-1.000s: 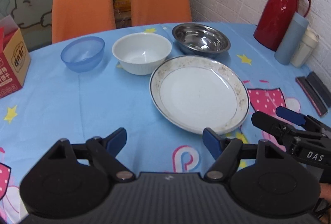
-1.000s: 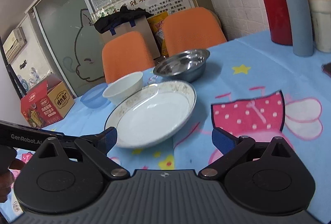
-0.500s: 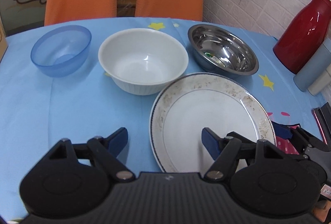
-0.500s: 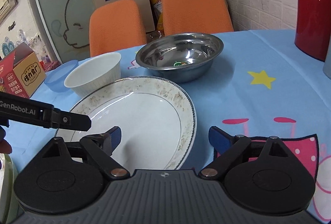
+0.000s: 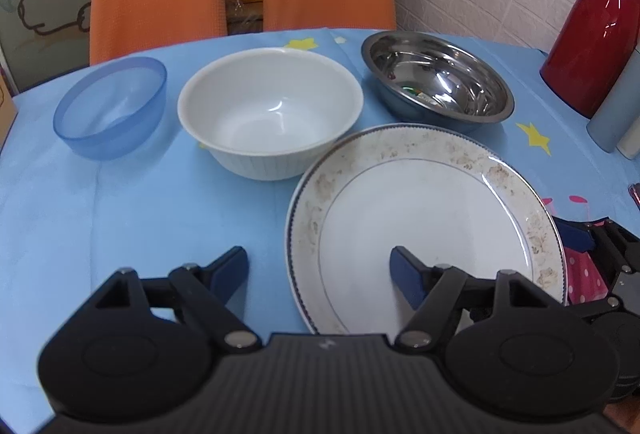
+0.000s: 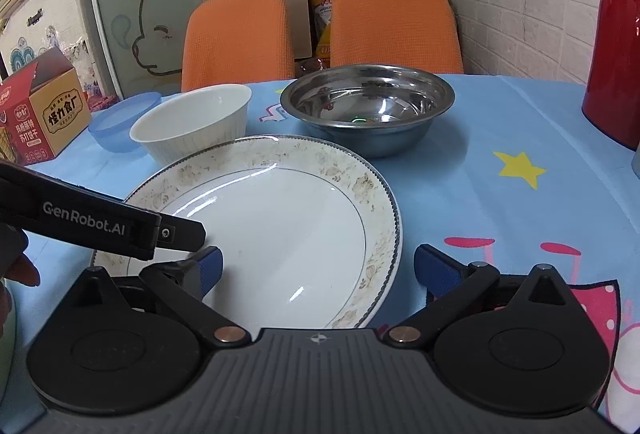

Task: Organize plates and bowls
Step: 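Move both tools to the speckled-rim white plate and close on its rim, then carry the speckled-rim plate with both tools onto the plate stack, release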

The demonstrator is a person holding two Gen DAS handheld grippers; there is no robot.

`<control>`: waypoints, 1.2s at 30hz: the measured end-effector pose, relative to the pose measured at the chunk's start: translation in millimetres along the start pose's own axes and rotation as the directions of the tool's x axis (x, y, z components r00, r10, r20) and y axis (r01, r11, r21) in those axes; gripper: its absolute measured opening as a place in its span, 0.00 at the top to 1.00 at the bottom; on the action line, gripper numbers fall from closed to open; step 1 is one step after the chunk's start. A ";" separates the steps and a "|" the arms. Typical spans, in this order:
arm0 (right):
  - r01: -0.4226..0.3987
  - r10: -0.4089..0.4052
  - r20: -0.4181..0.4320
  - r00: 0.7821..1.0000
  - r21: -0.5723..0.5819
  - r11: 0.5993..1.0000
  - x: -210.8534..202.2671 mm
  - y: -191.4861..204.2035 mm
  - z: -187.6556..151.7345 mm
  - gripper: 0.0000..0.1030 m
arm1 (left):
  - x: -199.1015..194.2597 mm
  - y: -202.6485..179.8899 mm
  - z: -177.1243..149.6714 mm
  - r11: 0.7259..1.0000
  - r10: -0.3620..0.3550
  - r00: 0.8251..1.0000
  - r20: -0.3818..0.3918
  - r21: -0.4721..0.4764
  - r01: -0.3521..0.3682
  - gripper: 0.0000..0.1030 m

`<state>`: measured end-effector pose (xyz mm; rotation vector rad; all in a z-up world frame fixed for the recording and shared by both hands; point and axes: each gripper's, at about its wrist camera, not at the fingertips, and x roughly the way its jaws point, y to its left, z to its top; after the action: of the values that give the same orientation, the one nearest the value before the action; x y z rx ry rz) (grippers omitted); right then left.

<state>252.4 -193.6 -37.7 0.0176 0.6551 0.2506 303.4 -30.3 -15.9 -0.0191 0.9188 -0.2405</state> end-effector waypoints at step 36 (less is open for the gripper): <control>-0.030 0.029 0.107 0.994 0.002 1.000 -99.8 68.0 -37.7 0.00 | -113.5 6.8 -74.7 1.000 0.011 0.996 0.093 -0.020 -0.010 0.50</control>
<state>138.0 -153.6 -1.2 0.0441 0.5486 0.2750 179.7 7.0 26.9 -0.0436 0.8284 -0.2189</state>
